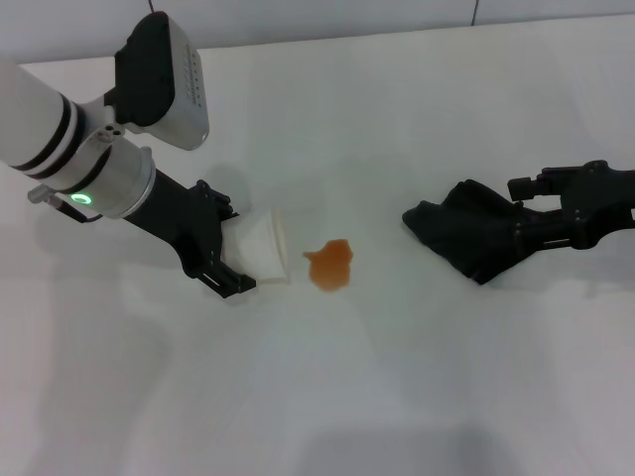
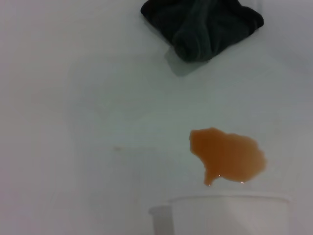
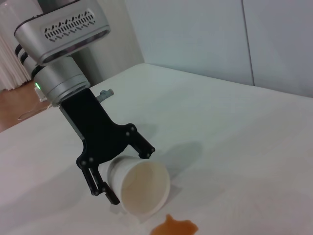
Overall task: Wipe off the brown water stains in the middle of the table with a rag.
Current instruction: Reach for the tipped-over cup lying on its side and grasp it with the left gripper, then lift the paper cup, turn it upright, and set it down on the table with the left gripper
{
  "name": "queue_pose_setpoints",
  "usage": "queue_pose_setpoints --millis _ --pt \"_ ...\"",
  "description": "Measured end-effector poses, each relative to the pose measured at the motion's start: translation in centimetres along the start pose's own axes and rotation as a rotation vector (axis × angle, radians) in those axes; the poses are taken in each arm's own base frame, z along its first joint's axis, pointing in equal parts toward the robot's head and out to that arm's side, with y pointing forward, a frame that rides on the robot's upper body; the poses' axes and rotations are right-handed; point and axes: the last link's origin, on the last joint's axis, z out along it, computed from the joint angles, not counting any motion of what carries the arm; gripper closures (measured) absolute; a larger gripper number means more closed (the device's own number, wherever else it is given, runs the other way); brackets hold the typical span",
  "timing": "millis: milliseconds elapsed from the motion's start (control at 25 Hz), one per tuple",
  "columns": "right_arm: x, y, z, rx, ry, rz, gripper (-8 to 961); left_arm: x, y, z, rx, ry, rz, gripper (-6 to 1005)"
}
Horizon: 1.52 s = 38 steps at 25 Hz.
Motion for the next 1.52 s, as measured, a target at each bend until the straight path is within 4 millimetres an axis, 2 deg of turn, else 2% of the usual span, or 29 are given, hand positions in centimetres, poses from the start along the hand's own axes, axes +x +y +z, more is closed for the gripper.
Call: queue_pose_setpoints --millis 120,440,600,640,720,880,1120,1280,1520 --pt "0.1 0.0 0.0 0.001 0.002 0.002 145 0.0 -0.1 -0.1 0.003 0.0 -0.004 112" --pt "0.3 0.1 -0.1 0.001 0.004 0.009 145 0.0 -0.4 -0.6 0.015 0.009 -0.017 230" --pt "0.1 0.1 -0.1 -0.005 0.004 0.005 145 -0.2 -0.8 -2.0 0.03 0.051 -0.047 295" --pt "0.0 0.1 -0.1 -0.006 0.004 0.002 145 -0.4 -1.1 -3.4 0.054 0.118 -0.069 309" --pt "-0.1 0.1 -0.1 -0.005 0.003 0.0 145 -0.6 -1.4 -4.5 0.089 0.18 -0.085 315" --pt "-0.4 0.2 -0.1 -0.006 0.003 -0.012 146 -1.3 -1.6 -5.6 0.167 0.317 -0.129 326" --pt "-0.6 0.3 0.1 -0.013 0.008 -0.028 146 -2.2 -1.0 -4.9 0.244 0.496 -0.171 337" --pt "-0.7 0.4 0.3 -0.022 0.014 -0.034 146 -2.7 -0.5 -3.5 0.29 0.599 -0.203 336" --pt "-0.6 0.5 0.5 -0.032 0.02 -0.038 146 -4.1 0.7 -1.3 0.349 0.653 -0.255 334"
